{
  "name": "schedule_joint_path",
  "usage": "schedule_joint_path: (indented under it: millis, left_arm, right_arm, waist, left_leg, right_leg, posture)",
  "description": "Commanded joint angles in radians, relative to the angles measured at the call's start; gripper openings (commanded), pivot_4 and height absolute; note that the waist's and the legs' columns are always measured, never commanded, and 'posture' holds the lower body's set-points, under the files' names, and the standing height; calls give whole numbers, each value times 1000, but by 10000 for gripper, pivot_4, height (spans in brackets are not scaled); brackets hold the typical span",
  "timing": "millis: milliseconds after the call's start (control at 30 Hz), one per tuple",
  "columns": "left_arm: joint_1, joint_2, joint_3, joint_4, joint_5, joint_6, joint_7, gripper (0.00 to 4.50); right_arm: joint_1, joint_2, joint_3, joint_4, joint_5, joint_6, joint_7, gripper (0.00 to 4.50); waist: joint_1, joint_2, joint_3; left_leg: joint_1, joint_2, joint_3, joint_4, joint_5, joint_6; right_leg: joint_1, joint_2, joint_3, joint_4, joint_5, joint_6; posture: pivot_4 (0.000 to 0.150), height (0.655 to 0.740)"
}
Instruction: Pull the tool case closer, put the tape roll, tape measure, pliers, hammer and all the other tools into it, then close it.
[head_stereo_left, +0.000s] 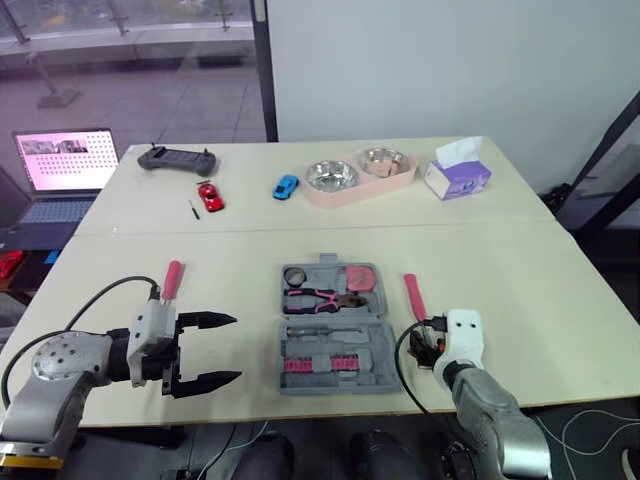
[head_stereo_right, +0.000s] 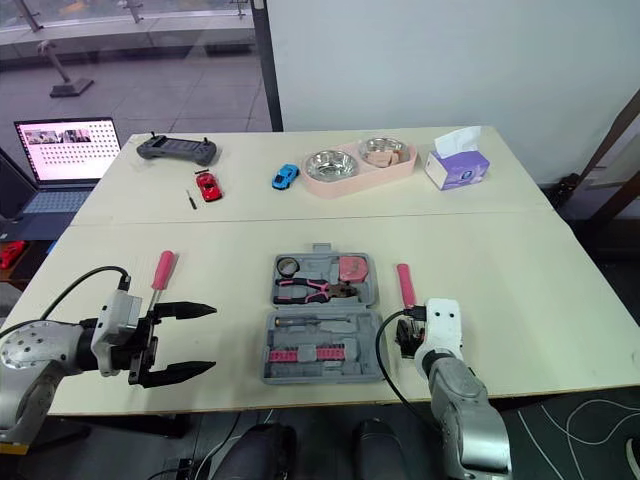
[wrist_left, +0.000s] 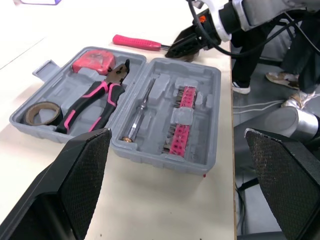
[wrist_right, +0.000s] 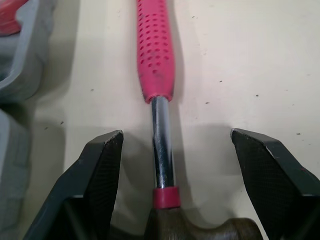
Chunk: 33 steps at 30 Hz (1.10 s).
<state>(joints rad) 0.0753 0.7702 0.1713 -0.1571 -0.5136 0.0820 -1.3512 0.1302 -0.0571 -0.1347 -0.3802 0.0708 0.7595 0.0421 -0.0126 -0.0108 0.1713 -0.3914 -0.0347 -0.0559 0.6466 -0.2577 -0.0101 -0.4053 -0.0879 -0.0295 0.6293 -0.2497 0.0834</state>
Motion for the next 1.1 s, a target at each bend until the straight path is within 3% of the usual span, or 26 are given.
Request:
schedule_joint_path:
  millis: [33,200,400,567,800,933,1100]
  left_arm:
    - [-8,8,2,-3,-14,1,-7,45000]
    - [-13,9,1,3,-12,3,-7,45000]
    - [-9,8,2,5,-10,0,-4,45000]
    - [-11,8,5,7,-10,2,-1,45000]
    - [-14,7,7,16,-4,-7,4,45000]
    - [-25,-2,-8,29,5,-15,5,45000]
    - [-32,-12,-26,36,10,-27,-1,45000]
  right_arm:
    - [27,7,-4,43,3,-5,-10,23316]
    - [31,16,10,10,12,-22,-13,231]
    - [-11,-42,27,-57,10,-50,28,231]
    - [-128,-219,65,-175,-21,43,105,231]
    - [-500,-562,126,-383,306,482,483,231]
    - [-741,-757,293,-420,490,687,680,231]
    - [-995,-780,563,-340,563,826,733,231]
  waist:
    - [1,-1,-1]
    - [1,-2,-1]
    - [1,0,0]
    - [0,8,5]
    - [1,9,8]
    - [4,10,10]
    - [-1,9,9]
  left_leg:
    - [0,0,0,0,0,0]
    - [0,0,-1,0,0,0]
    - [-1,0,-1,-1,0,0]
    - [-3,0,1,-1,0,0]
    - [-4,1,0,-1,0,0]
    - [-5,2,-2,-2,-1,2]
    - [-12,2,-1,2,-1,2]
  right_leg:
    - [0,0,0,0,0,0]
    - [-1,-1,0,0,0,0]
    - [-2,-1,0,0,-1,-1]
    - [-2,-2,0,0,-1,-1]
    - [-2,0,-1,0,0,-1]
    - [-2,1,-5,0,-1,-1]
    - [-8,-1,-4,-1,0,-1]
  posture:
    - [1500,7400]
    - [1500,7400]
    - [1500,7400]
    - [1500,7400]
    - [1500,7400]
    - [1500,7400]
    - [1500,7400]
